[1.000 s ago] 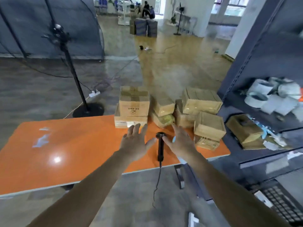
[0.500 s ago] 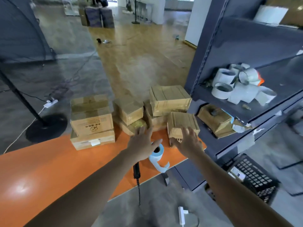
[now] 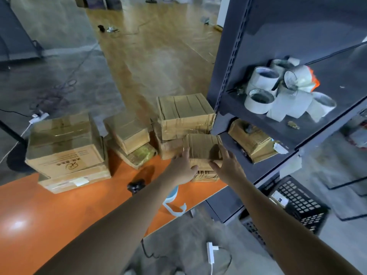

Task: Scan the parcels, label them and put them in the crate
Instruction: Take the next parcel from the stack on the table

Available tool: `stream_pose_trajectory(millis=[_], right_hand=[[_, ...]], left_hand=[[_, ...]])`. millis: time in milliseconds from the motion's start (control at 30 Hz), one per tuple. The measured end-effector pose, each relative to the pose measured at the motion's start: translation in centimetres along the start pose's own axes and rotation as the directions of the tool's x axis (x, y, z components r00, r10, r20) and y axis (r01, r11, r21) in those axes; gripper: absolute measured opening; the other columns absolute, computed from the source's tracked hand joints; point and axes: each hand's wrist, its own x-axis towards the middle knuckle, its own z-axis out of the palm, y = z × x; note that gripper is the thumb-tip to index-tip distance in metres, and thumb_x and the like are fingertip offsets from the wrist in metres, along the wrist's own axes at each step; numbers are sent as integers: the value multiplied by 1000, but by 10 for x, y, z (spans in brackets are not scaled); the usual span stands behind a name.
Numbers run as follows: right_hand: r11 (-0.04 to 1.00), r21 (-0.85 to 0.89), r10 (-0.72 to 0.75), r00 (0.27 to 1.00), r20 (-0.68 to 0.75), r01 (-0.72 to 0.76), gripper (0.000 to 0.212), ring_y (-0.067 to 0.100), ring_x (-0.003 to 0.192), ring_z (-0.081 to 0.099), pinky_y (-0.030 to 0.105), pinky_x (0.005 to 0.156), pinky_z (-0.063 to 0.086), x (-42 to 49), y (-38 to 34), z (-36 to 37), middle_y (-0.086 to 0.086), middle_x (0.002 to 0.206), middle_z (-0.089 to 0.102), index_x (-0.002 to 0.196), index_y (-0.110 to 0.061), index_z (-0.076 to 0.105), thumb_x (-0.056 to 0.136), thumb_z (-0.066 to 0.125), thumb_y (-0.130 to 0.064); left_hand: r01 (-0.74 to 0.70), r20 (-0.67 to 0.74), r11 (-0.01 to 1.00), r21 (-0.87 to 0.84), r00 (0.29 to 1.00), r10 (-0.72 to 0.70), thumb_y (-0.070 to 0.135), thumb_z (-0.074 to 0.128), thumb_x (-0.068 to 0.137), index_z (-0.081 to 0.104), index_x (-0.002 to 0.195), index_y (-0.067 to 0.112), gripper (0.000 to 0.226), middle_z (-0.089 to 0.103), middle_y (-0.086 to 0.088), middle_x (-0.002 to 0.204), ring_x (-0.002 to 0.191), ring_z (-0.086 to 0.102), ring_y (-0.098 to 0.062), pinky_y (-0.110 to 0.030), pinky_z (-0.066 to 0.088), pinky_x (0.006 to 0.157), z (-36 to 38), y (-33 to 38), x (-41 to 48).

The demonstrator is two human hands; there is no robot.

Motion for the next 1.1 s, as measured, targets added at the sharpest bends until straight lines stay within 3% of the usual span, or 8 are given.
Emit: stream_pose_trajectory(millis=[133,300,500,767,867,967,1033,1100], right_hand=[[994,106,-21,999,-34,24,75,34,125,50,45,90,48,5,1,4,8,145,41,154,-33,18,92,58,-51],[968,229,-56,979,-197,102,54,25,103,58,33,75,44,1,-12,-7,-2,111,53,134,-33,43,88,63,-51],[949,284,-70,969,-235,138,57,22,102,53,38,82,50,-1,-39,-28,3,119,48,134,-31,42,87,56,-61],[945,285,-134,986,-98,157,51,22,91,48,30,70,38,1,-70,-34,4,109,42,124,-24,48,89,52,-61],[896,397,-191,980,-64,200,50,18,94,56,28,74,44,-4,-79,-32,4,114,51,131,-24,50,93,51,-57],[825,531,-250,968,37,193,50,13,102,61,28,84,48,-13,-91,-27,0,119,63,134,-30,52,93,52,-58],[800,576,-260,962,79,169,51,14,111,57,31,93,45,-21,-100,-21,-4,122,62,132,-37,52,90,50,-65],[786,603,-265,956,125,139,50,9,107,59,20,82,47,-32,-109,-15,-14,112,65,124,-41,52,85,49,-72]], left_hand=[[-9,-19,992,-128,1000,6,29,56,94,-1,154,27,83,38,-14,148,120,54,-36,-44,48,94,3,-5,7],[-117,-143,980,-163,985,93,15,65,85,9,153,28,89,44,-8,141,116,52,-23,-32,50,90,-5,-10,-3],[-206,-272,967,-149,949,160,28,82,71,11,152,28,107,36,-12,138,125,43,-27,-39,42,104,-35,-14,-21],[-194,-326,979,68,923,206,51,78,69,30,145,28,93,35,-5,133,110,53,-20,-30,50,86,-67,-34,-49],[-209,-325,977,-37,927,186,55,76,69,45,135,28,78,37,3,133,118,46,-12,-30,48,96,-81,-47,-61],[-157,-294,956,-249,952,80,61,69,68,58,88,37,33,57,18,90,78,56,10,-7,45,61,-92,-60,-74],[-96,-256,916,-389,967,-7,67,64,63,61,81,29,42,60,14,68,60,58,0,-20,46,56,-96,-71,-80],[-71,-220,874,-481,974,-42,69,60,62,66,88,12,63,62,5,71,69,60,-12,-32,49,65,-98,-82,-86]])
